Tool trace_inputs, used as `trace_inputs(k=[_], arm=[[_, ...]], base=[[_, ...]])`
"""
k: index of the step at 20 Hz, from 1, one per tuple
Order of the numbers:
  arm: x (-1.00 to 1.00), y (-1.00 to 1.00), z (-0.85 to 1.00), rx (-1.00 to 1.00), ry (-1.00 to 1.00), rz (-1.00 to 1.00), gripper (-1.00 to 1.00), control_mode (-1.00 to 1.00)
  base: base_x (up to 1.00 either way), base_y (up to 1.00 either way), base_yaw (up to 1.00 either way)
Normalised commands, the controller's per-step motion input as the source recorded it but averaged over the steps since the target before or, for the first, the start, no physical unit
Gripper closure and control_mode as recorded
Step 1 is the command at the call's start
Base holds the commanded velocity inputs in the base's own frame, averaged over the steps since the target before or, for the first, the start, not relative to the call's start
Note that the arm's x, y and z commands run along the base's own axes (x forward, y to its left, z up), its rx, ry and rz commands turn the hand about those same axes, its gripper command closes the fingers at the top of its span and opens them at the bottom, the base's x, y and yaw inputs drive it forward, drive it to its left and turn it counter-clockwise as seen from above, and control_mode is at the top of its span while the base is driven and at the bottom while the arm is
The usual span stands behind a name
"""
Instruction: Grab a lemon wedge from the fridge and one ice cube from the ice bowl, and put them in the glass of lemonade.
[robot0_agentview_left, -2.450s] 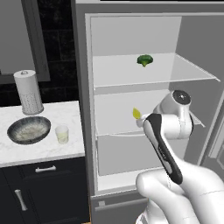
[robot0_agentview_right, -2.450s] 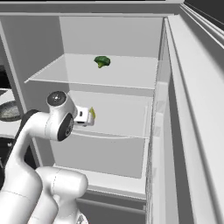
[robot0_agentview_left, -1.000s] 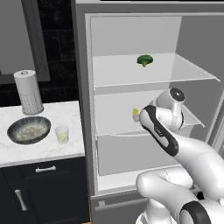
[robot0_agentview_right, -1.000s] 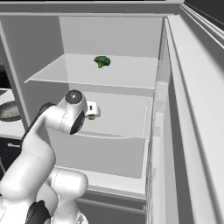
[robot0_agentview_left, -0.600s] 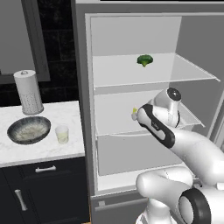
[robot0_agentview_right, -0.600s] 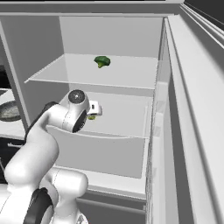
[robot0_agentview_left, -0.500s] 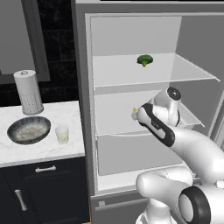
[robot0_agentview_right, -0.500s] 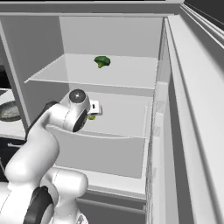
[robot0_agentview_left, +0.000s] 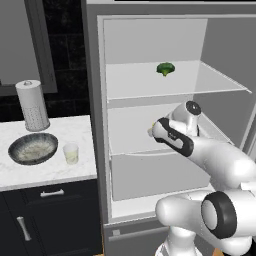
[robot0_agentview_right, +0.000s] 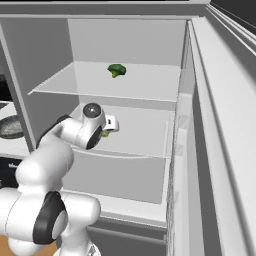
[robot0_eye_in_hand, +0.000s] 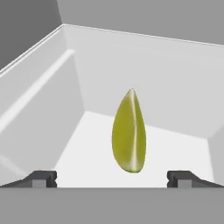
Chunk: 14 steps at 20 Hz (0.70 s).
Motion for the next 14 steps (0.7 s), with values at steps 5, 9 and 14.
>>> trace_inputs(k=[5, 9, 14], arm=[[0.36, 0.00, -0.27, 0.00, 0.00, 0.00, -1.00, -1.00], [0.03, -0.03, 0.15, 0.00, -0.01, 0.00, -1.00, -1.00], [0.43, -0.18, 0.01, 0.00, 0.01, 0.00, -1.00, -1.00]], base=[[0.00, 0.00, 0.00], [0.00, 0.00, 0.00], [0.00, 0.00, 0.00]])
